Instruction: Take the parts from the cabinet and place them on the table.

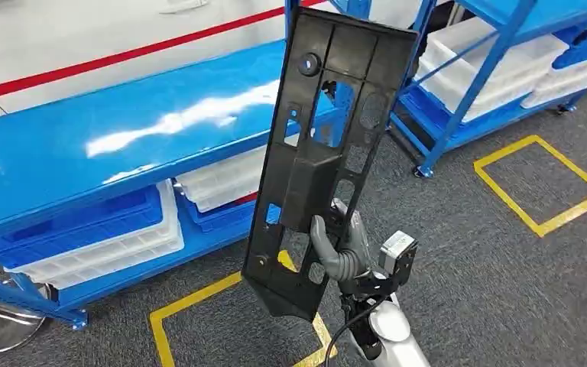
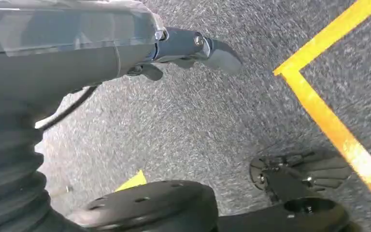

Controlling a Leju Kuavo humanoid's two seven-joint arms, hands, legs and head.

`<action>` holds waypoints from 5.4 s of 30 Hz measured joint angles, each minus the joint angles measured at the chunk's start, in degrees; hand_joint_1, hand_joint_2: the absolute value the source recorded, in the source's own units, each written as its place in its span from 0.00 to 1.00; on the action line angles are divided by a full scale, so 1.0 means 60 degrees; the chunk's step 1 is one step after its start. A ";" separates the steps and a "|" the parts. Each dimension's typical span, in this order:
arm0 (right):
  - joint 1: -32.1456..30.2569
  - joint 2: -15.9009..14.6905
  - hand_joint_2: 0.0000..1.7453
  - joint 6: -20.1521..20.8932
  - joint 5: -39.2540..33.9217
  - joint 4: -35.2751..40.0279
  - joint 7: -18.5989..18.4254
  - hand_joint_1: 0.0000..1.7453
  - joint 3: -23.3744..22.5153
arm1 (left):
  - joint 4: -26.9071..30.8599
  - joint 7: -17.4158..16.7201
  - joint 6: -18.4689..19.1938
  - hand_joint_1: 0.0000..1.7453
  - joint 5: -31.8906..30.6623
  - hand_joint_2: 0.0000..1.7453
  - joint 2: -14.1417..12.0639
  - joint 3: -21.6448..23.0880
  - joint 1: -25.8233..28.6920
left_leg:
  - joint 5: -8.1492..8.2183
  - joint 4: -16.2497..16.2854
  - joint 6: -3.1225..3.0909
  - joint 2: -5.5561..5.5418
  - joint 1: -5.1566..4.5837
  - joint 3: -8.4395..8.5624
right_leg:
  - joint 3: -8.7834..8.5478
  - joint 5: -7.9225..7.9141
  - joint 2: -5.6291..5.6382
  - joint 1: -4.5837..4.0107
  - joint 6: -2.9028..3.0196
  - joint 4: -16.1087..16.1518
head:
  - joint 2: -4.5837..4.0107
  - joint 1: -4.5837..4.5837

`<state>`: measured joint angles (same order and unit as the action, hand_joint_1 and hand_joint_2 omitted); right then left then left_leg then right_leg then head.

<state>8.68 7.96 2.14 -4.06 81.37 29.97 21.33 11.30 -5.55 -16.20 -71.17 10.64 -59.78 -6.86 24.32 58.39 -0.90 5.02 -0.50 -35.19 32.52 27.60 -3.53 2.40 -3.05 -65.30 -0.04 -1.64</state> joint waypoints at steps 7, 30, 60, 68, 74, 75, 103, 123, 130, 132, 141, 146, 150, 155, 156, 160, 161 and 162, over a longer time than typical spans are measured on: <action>-0.0154 0.0058 1.00 0.0182 0.0186 0.0138 -0.0018 0.98 -0.0069 | 0.0007 0.0029 -0.0018 0.00 0.0087 1.00 -0.0004 0.0000 -0.0035 | 0.0869 0.0801 0.0406 -0.0436 0.0143 -0.0430 | -0.0002 0.0001 0.0289 -0.0238 0.0756 0.1015 | -0.0004 -0.0044; -0.0434 0.0164 1.00 0.0200 0.0641 0.0525 -0.0127 0.98 -0.0331 | 0.0007 -0.0037 0.0448 0.00 0.0015 1.00 0.0015 0.0004 0.0157 | 0.0916 -0.0304 -0.0133 -0.0106 -0.0015 0.1303 | 0.0472 -0.0489 0.0197 -0.0450 0.0535 0.0590 | 0.0000 0.0022; -0.0698 0.0368 1.00 -0.0026 0.1078 0.1184 -0.0106 0.98 -0.0729 | 0.0004 -0.0029 0.0557 0.00 -0.0051 1.00 0.0022 0.0062 0.0141 | 0.0742 -0.0026 -0.0085 -0.0173 0.0153 0.0840 | 0.0787 -0.0186 0.0478 -0.0318 0.0367 -0.0056 | 0.0000 0.0109; -0.0864 0.0372 1.00 -0.0015 0.1217 0.1242 0.0248 0.98 -0.0812 | 0.0004 -0.0098 0.0554 0.00 -0.0153 1.00 0.0004 0.0076 0.0126 | 0.1348 0.0631 0.0261 -0.0442 0.0110 0.0614 | 0.0262 -0.0315 0.0456 -0.0404 0.0833 0.1189 | 0.0000 0.0084; -0.0949 0.0397 1.00 -0.0153 0.1275 0.1242 0.0262 0.98 -0.0816 | 0.0004 -0.0157 0.0583 0.00 -0.0182 1.00 0.0000 0.0077 -0.0004 | 0.1480 0.1966 0.0294 -0.0748 0.0136 0.0157 | 0.0300 -0.0325 0.1099 -0.0416 0.0861 0.1075 | 0.0000 0.0084; -0.0949 0.0397 1.00 -0.0153 0.1282 0.1246 0.0266 0.98 -0.0816 | 0.0004 -0.0175 0.0583 0.00 -0.0186 1.00 -0.0004 0.0080 0.0029 | 0.0998 0.1104 0.0285 -0.0890 0.0167 0.0545 | 0.0302 -0.0314 0.1243 -0.0411 0.0843 0.1031 | 0.0000 0.0084; -0.1414 0.0448 1.00 -0.1060 0.1562 0.1963 0.0229 0.98 -0.1355 | 0.0007 0.0215 0.0765 0.00 -0.0634 1.00 -0.0167 0.0481 -0.0025 | 0.2017 0.2715 0.0348 -0.0706 0.0172 -0.0247 | 0.0385 -0.0327 0.0833 -0.0472 0.0887 0.1087 | 0.0000 0.0168; -0.1271 0.0448 1.00 -0.0969 0.1278 0.1883 0.0397 0.98 -0.1767 | 0.0007 0.0065 0.0816 0.00 -0.0780 1.00 -0.0219 0.0568 0.0126 | 0.0841 -0.0125 0.0134 -0.0094 0.0189 0.1008 | 0.0547 -0.0390 -0.0275 -0.0337 0.0224 0.0832 | 0.0000 0.0321; -0.1508 0.0492 1.00 -0.1024 0.1275 0.2277 0.0437 0.98 -0.2014 | 0.0007 0.0109 0.0776 0.00 -0.0900 1.00 -0.0255 0.0721 0.0100 | 0.1693 0.0953 0.0401 -0.0462 0.0206 0.0683 | 0.0494 -0.0329 0.0381 -0.0315 0.0733 0.1042 | 0.0000 0.0255; -0.1560 0.0503 1.00 -0.1020 0.1282 0.2280 0.0441 0.98 -0.2036 | 0.0007 0.0135 0.0758 0.00 -0.0831 1.00 -0.0262 0.0718 0.0003 | 0.2272 0.2493 0.0392 -0.0642 0.0186 -0.0066 | 0.0480 -0.0313 0.0609 -0.0353 0.0776 0.1038 | 0.0000 0.0255; -0.1709 0.0506 1.00 -0.1031 0.1304 0.2298 0.0565 0.98 -0.2076 | 0.0007 0.0146 0.0801 0.00 -0.0885 1.00 -0.0284 0.0721 0.0016 | 0.0870 0.0094 0.0151 -0.1326 0.0168 0.0750 | 0.0602 -0.0346 0.1617 -0.0336 0.0535 0.0926 | 0.0000 0.0259; -0.1713 0.0506 1.00 -0.1057 0.1311 0.2415 0.0576 0.98 -0.2084 | 0.0007 0.0157 0.0834 0.00 -0.1020 1.00 -0.0240 0.0787 0.0068 | 0.0781 -0.0163 -0.0074 -0.0816 0.0263 0.0972 | 0.1312 0.0424 0.0786 -0.0353 0.0254 -0.0548 | 0.0000 0.0372; -0.1792 0.0492 1.00 -0.1078 0.1311 0.2415 0.0572 0.98 -0.2113 | 0.0007 0.0171 0.0834 0.00 -0.1086 1.00 -0.0240 0.0827 0.0103 | 0.0956 -0.0160 -0.0042 -0.0380 0.0270 0.1156 | 0.1831 0.0178 0.0612 -0.0202 0.0124 -0.1267 | 0.0000 0.0379; -0.1647 0.0492 1.00 -0.1056 0.1308 0.2433 0.0565 0.98 -0.2131 | 0.0007 0.0095 0.0834 0.00 -0.1137 1.00 -0.0233 0.0904 0.0145 | 0.1244 -0.0196 0.0217 0.0047 0.0180 0.1405 | 0.0803 -0.0515 -0.0098 -0.0432 0.0425 0.0865 | 0.0000 0.0368; -0.1645 0.0488 1.00 -0.1057 0.1308 0.2441 0.0568 0.98 -0.2138 | 0.0007 0.0084 0.0834 0.00 -0.1137 1.00 -0.0233 0.0925 0.0139 | 0.1273 -0.0226 0.0259 0.0132 0.0181 0.1464 | 0.0814 -0.0483 0.0009 -0.0451 0.0469 0.0879 | 0.0000 0.0346; -0.1584 0.0492 1.00 -0.1049 0.1293 0.2426 0.0568 0.98 -0.2157 | 0.0014 0.0069 0.0823 0.00 -0.1137 1.00 -0.0244 0.0951 0.0126 | 0.1724 0.0423 0.0377 -0.0428 0.0223 0.1375 | 0.0515 -0.0429 0.0412 -0.0335 0.0687 0.1155 | 0.0000 0.0273; -0.1536 0.0503 1.00 -0.1031 0.1282 0.2419 0.0565 0.98 -0.2153 | 0.0014 0.0080 0.0820 0.00 -0.1115 1.00 -0.0244 0.0947 0.0086 | 0.2059 0.1341 0.0384 -0.0602 0.0232 0.0853 | 0.0485 -0.0397 0.0511 -0.0329 0.0744 0.1148 | 0.0000 0.0259; -0.1541 0.0499 1.00 -0.1027 0.1278 0.2408 0.0561 0.98 -0.2153 | 0.0014 0.0084 0.0820 0.00 -0.1118 1.00 -0.0244 0.0947 0.0019 | 0.2288 0.2055 0.0403 -0.0658 0.0230 0.0424 | 0.0448 -0.0362 0.0590 -0.0343 0.0783 0.1144 | 0.0000 0.0262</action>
<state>-0.56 10.95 -4.02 3.61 95.82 33.33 8.41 11.39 -5.05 -11.28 -77.88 9.18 -54.10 -6.74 38.05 70.72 1.52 1.07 0.88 -32.64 35.21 25.42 0.01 0.34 1.64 -58.43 -0.04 -0.07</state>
